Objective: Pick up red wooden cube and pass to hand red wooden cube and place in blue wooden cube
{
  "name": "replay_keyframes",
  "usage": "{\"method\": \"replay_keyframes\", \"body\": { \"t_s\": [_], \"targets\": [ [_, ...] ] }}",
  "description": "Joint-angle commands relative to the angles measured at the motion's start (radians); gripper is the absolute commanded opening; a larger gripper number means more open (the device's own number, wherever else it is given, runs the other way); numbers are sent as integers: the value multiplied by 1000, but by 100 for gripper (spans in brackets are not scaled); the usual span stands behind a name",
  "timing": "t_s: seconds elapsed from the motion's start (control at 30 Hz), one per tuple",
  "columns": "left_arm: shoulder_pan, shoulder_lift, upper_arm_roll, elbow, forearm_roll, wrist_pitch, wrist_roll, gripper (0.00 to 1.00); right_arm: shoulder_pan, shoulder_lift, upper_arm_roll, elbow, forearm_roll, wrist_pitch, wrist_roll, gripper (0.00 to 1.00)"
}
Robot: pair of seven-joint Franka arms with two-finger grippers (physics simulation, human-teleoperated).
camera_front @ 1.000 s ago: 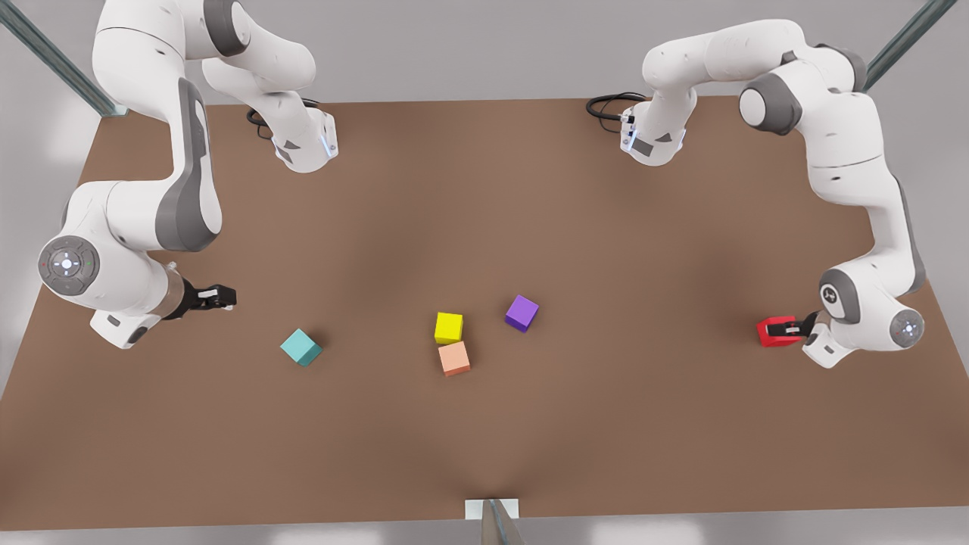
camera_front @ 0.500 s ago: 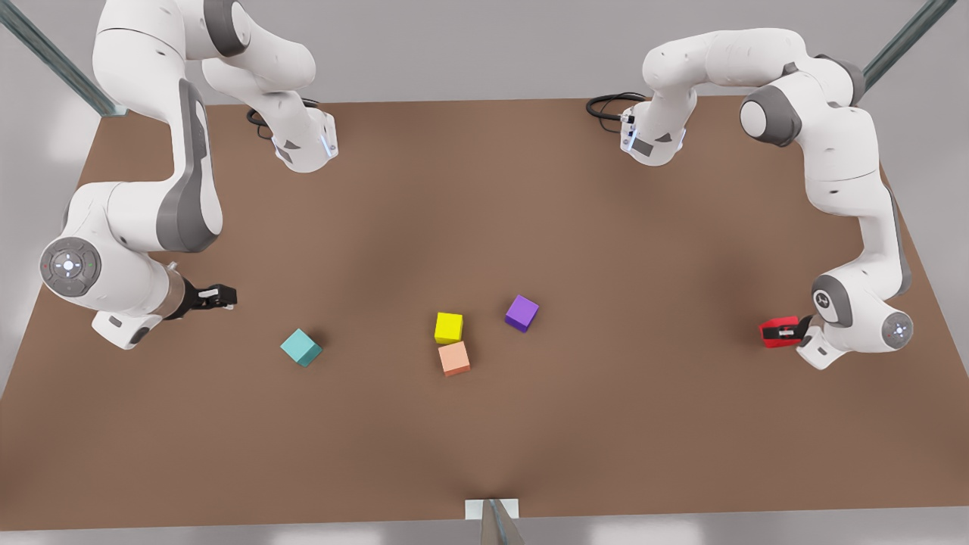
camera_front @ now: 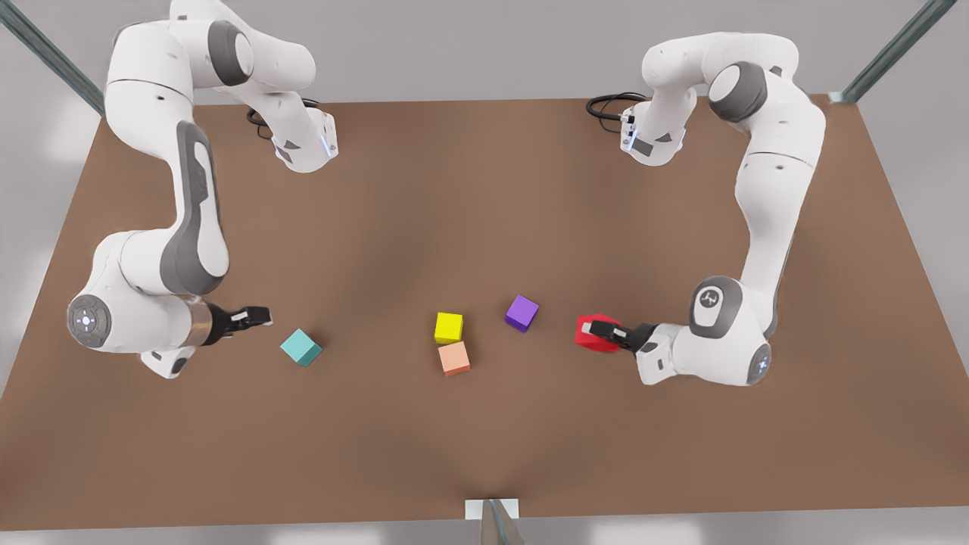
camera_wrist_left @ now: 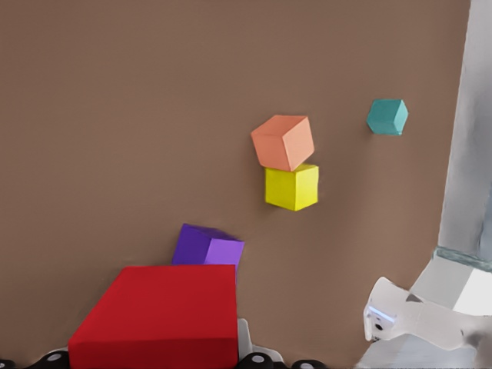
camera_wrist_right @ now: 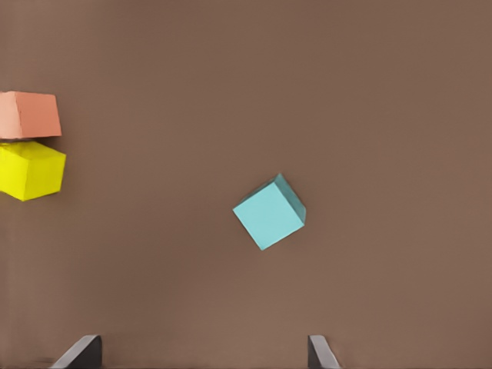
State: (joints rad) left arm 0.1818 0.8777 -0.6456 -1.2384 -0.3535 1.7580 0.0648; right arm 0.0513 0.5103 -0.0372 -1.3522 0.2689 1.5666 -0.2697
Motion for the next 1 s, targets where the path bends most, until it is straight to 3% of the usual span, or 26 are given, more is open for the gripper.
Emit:
{"method": "replay_keyframes", "body": {
  "t_s": [0.0, 0.07, 0.17, 0.23, 0.33, 0.43, 0.73, 0.97],
  "targets": [
    [-16, 53, -72, 5, -99, 118, -430, 62, 2, 56, 2, 2, 274, -30, -546, 100],
    [-13, 89, -77, 10, -315, 172, -269, 62, 7, 149, 60, 42, 443, -39, -729, 100],
    [-13, 113, -77, 11, -465, 222, -165, 62, 7, 349, 190, 186, 618, -5, -1146, 100],
    [-25, 142, -78, 13, -555, 265, -36, 62, 9, 386, 295, 196, 630, 139, -1395, 100],
    [-76, 156, -78, 13, -570, 331, 36, 62, 28, 448, 376, 206, 742, 225, -1551, 100],
    [-87, 170, -78, 13, -572, 348, 112, 62, 56, 475, 411, 223, 763, 297, -1616, 100],
    [-87, 170, -78, 10, -602, 348, 153, 62, 104, 473, 412, 163, 934, 343, -1740, 100],
    [-87, 168, -78, 5, -599, 362, 167, 62, 143, 475, 412, 159, 1061, 530, -1789, 100]
  ]
}}
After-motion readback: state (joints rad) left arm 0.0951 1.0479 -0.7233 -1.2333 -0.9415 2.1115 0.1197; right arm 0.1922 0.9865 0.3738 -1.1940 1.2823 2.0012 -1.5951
